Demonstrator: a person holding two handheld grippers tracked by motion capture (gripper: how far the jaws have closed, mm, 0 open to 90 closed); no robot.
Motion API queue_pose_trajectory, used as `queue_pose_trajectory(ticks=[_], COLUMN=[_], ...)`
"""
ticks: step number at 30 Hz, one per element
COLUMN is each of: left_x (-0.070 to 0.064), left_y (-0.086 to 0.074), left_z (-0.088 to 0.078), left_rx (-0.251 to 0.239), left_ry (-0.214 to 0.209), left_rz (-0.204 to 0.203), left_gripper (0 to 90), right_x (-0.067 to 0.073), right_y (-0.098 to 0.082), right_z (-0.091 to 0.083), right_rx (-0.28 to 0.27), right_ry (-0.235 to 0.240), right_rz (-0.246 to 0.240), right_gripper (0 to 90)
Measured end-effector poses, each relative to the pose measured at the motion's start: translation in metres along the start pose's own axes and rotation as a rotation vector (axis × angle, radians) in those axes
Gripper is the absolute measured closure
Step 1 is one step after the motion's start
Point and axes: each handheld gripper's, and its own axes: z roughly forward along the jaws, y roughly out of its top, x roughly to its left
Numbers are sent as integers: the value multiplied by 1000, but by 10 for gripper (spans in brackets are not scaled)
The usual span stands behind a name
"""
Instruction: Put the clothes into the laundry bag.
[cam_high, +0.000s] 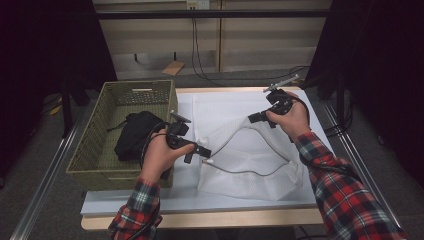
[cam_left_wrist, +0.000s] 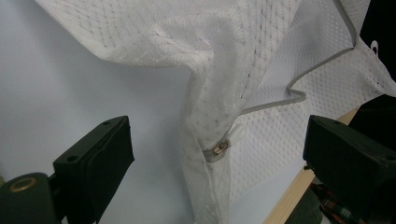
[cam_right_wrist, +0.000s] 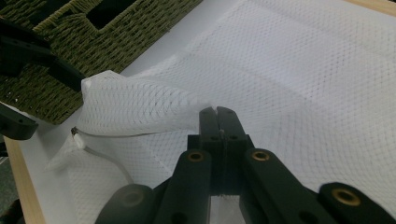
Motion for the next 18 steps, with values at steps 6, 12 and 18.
queue_pose_trajectory(ticks=[6, 12, 18], left_x=[-1, -1, 0], left_y=[0, 0, -1], left_z=[1, 1, -1], left_rx=[-10, -2, 0], left_ry=[7, 13, 8], left_rz=[-7, 3, 5], left_gripper=[82, 81, 79], right_x=[-1, -2, 0], right_y=[4, 7, 11], right_z=[-1, -3, -3], right_rx=[1, -11, -13], right_ry=[-5, -2, -8], right_rz=[6, 4, 6], right_gripper=[900, 900, 900])
